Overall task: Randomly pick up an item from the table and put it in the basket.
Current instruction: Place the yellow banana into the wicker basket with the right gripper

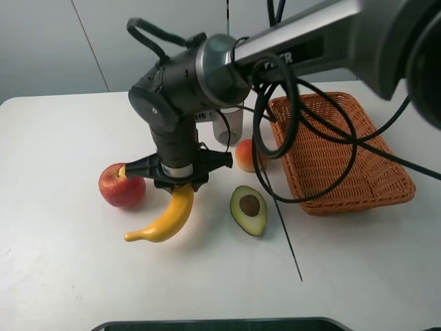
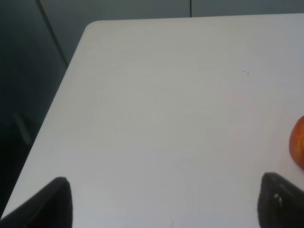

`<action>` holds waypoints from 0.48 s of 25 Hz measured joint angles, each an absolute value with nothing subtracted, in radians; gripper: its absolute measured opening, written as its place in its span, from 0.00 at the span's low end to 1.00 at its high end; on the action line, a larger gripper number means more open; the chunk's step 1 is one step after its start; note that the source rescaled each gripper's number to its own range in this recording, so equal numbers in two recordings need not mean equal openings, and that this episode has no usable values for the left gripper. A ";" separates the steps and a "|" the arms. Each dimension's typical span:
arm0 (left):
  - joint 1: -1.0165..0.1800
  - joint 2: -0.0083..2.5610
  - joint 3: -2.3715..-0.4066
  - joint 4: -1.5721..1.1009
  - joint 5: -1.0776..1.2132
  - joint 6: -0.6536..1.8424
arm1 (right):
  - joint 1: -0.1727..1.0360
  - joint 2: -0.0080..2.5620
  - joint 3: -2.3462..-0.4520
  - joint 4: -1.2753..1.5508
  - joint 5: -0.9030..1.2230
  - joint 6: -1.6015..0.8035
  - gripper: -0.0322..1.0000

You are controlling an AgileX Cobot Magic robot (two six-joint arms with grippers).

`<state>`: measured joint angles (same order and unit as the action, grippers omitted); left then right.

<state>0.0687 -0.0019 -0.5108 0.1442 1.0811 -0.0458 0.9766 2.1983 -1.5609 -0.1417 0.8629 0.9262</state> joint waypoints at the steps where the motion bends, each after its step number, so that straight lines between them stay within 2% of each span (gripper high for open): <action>1: 0.069 -0.002 -0.511 0.144 1.081 -0.046 | 0.977 2.178 -1.561 -0.141 0.865 0.921 0.05; 12: 0.069 -0.002 -0.511 0.144 1.081 -0.046 | 0.951 2.006 -1.561 -0.119 0.986 0.693 0.05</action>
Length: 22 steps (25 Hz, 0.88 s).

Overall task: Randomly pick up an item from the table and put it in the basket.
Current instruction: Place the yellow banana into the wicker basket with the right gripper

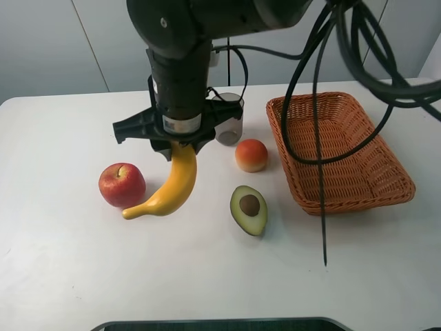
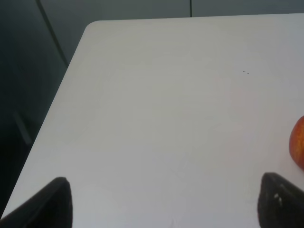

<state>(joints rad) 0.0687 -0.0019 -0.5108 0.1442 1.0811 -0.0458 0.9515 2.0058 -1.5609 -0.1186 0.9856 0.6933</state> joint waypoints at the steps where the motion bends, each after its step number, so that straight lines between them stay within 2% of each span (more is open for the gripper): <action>1: 0.069 -0.002 -0.511 0.144 1.081 -0.046 | 0.937 1.993 -1.561 -0.122 1.010 0.667 0.05; 10: 0.069 -0.002 -0.511 0.144 1.081 -0.046 | 0.801 1.927 -1.561 -0.159 1.196 0.362 0.05; 22: 0.069 -0.002 -0.511 0.144 1.081 -0.046 | 0.560 1.888 -1.424 -0.208 1.099 0.243 0.05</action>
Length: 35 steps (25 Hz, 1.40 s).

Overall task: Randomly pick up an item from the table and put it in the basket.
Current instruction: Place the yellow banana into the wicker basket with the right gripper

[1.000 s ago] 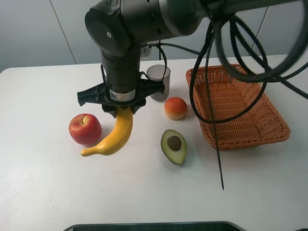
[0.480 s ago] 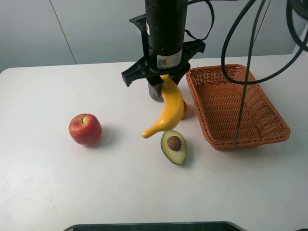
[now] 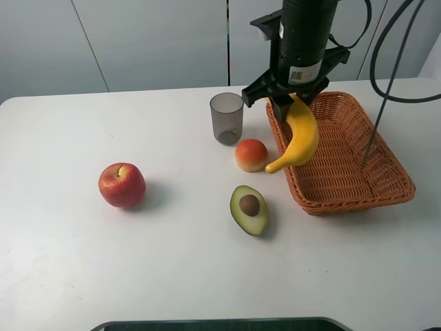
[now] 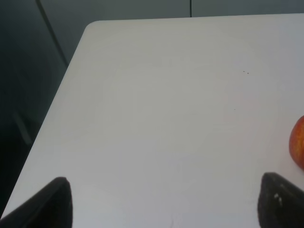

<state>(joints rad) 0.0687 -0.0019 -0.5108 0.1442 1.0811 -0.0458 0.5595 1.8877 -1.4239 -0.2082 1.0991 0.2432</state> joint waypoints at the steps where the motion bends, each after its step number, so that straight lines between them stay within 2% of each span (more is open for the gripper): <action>1: 0.069 -0.002 -0.511 0.144 1.081 -0.046 | 0.540 1.888 -1.410 -0.220 1.085 0.241 0.05; 11: 0.069 -0.002 -0.511 0.144 1.081 -0.048 | 0.384 1.888 -1.281 -0.361 0.881 0.241 0.05; 17: 0.069 -0.002 -0.511 0.144 1.081 -0.048 | 0.370 1.908 -1.240 -0.389 0.800 0.241 0.05; 29: 0.069 -0.002 -0.511 0.144 1.081 -0.048 | 0.370 1.972 -1.222 -0.431 0.796 0.241 0.05; 30: 0.069 -0.002 -0.511 0.144 1.081 -0.048 | 0.370 1.975 -1.222 -0.431 0.796 0.241 0.07; 31: 0.069 -0.002 -0.511 0.144 1.081 -0.048 | 0.370 1.977 -1.222 -0.432 0.796 0.241 0.15; 35: 0.069 -0.002 -0.511 0.144 1.081 -0.048 | 0.370 1.978 -1.222 -0.433 0.796 0.241 0.65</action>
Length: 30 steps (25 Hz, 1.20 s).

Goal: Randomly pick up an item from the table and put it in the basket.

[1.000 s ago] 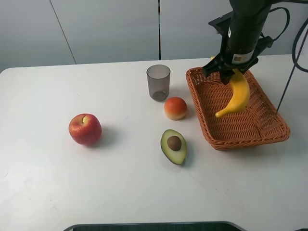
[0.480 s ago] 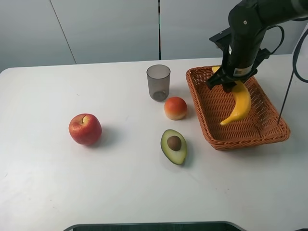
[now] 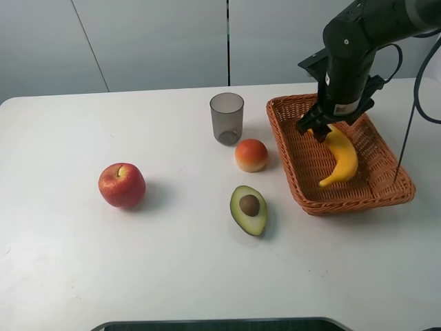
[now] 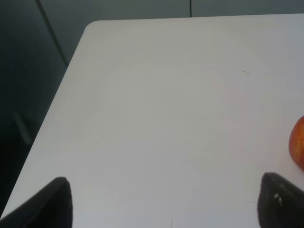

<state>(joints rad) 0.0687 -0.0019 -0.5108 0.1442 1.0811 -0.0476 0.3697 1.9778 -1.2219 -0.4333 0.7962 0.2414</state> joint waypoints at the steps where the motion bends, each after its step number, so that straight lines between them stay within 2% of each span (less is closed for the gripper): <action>1: 0.069 -0.002 -0.511 0.144 1.081 -0.048 | 0.370 1.976 -1.222 -0.433 0.796 0.241 0.79; 3: 0.069 -0.002 -0.511 0.144 1.081 -0.048 | 0.370 1.965 -1.222 -0.433 0.794 0.241 0.93; 5: 0.069 -0.002 -0.511 0.144 1.081 -0.048 | 0.370 1.943 -1.222 -0.433 0.793 0.241 0.99; 16: 0.069 -0.002 -0.511 0.144 1.081 -0.048 | 0.370 1.713 -1.212 -0.316 0.856 0.252 1.00; 21: 0.069 -0.002 -0.511 0.144 1.081 -0.048 | 0.361 1.554 -1.128 -0.241 0.875 0.199 1.00; 25: 0.069 -0.002 -0.511 0.144 1.081 -0.048 | 0.290 1.417 -1.047 -0.190 0.914 0.161 1.00; 30: 0.069 -0.002 -0.511 0.144 1.081 -0.048 | 0.145 1.240 -0.969 -0.089 0.943 0.147 1.00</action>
<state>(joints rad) 0.0687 -0.0019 -0.5108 0.1442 1.0811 -0.0476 0.1449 1.2404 -0.9687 -0.0892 0.9428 0.1475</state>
